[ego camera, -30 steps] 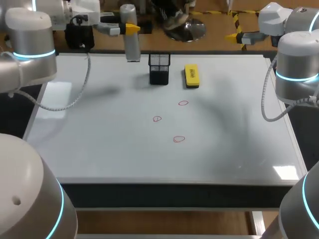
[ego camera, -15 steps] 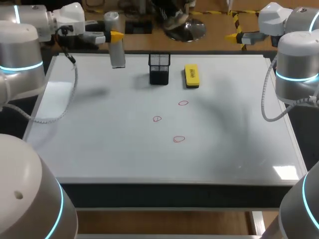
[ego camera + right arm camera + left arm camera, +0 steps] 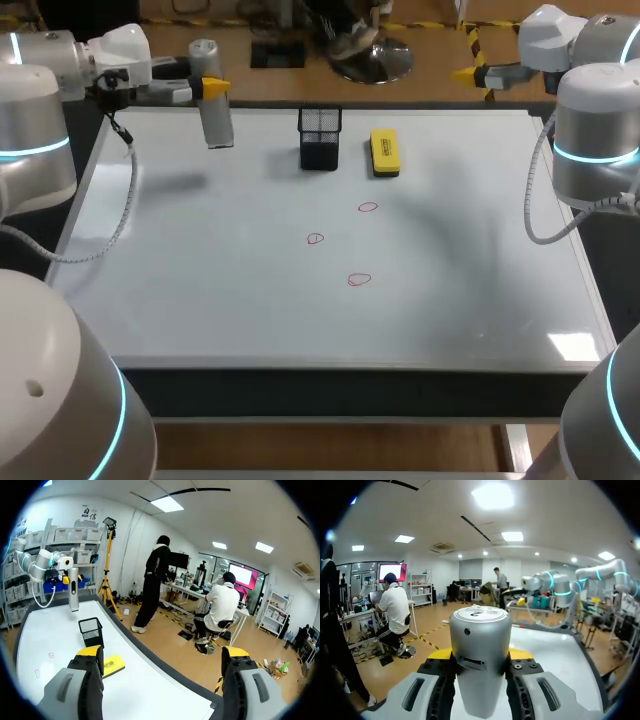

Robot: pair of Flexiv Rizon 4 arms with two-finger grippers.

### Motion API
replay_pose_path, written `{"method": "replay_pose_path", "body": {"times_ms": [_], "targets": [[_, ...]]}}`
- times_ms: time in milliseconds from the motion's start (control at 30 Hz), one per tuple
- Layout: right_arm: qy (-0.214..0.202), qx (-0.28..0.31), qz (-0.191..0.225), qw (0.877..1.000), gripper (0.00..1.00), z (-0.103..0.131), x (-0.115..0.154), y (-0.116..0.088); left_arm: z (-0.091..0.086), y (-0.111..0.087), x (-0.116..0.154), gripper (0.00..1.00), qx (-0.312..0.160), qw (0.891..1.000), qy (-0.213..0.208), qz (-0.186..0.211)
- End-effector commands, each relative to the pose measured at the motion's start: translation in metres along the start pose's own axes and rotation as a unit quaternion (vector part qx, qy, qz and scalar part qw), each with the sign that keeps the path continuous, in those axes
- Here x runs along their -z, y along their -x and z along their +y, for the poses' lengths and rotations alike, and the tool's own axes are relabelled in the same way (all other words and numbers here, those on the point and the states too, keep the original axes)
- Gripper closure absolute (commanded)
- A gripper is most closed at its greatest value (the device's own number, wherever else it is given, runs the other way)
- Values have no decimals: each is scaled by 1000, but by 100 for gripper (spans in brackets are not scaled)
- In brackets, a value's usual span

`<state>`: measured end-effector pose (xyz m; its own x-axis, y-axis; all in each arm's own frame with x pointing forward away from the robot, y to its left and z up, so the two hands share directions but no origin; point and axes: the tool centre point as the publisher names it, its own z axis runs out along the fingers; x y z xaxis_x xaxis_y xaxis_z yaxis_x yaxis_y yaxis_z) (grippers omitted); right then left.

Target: Pick up the inspection probe, press it on each red-marked spot on the whiteboard one by one, put down the probe, pick up the eraser, and wipe off all the red marks.

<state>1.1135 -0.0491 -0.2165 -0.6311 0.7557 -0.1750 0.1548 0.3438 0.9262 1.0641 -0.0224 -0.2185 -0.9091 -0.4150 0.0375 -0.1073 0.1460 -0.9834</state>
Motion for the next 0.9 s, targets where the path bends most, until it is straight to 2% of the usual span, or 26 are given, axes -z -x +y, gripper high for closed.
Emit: {"method": "replay_pose_path", "body": {"times_ms": [33,833,900], "targets": [[-1,0,1,1000,0,0,0,0,3,5,2,100,-2,1000,7,2],[-1,0,1,1000,0,0,0,0,7,9,5,100,-4,1000,16,0],[-58,34,51,996,0,-3,-8,-4,7,9,5,100,-4,1000,16,0]]}}
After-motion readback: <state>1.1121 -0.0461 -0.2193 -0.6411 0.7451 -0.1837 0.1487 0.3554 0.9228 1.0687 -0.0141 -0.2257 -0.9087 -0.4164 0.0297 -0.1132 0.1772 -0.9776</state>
